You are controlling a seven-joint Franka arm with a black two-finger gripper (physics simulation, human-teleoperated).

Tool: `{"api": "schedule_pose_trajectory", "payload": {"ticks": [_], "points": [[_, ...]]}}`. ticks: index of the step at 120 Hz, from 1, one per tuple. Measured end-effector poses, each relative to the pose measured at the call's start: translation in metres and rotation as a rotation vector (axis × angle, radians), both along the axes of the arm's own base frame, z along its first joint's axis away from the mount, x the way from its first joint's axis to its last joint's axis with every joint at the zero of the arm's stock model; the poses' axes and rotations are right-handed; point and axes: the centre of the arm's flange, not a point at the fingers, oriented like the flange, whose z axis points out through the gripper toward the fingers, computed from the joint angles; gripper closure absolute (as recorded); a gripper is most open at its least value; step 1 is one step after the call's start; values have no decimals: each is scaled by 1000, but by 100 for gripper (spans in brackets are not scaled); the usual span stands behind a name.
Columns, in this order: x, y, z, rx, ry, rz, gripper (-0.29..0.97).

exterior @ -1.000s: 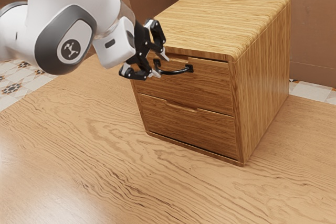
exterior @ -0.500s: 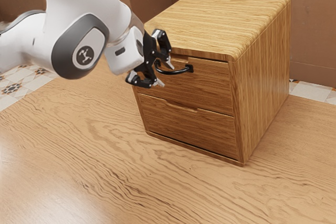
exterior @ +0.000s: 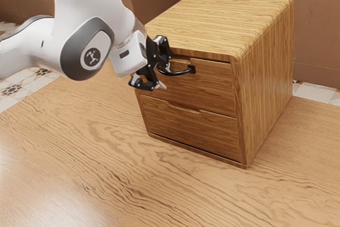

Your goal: Pull the drawer handle with one arm to open the drawer

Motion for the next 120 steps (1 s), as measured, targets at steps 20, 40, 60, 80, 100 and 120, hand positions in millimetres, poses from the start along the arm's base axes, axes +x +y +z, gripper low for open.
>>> {"api": "schedule_pose_trajectory", "payload": {"ticks": [20, 40, 60, 80, 100, 120], "points": [[3, -2, -4, -1, 5, -6, 57], [6, -6, -4, 1, 4, -12, 70], [6, -9, -4, 0, 5, -17, 70], [-2, -23, 10, 6, -16, -40, 64], [-8, -33, 16, 10, -26, -58, 53], [-13, -31, 21, 12, -32, -54, 50]]}}
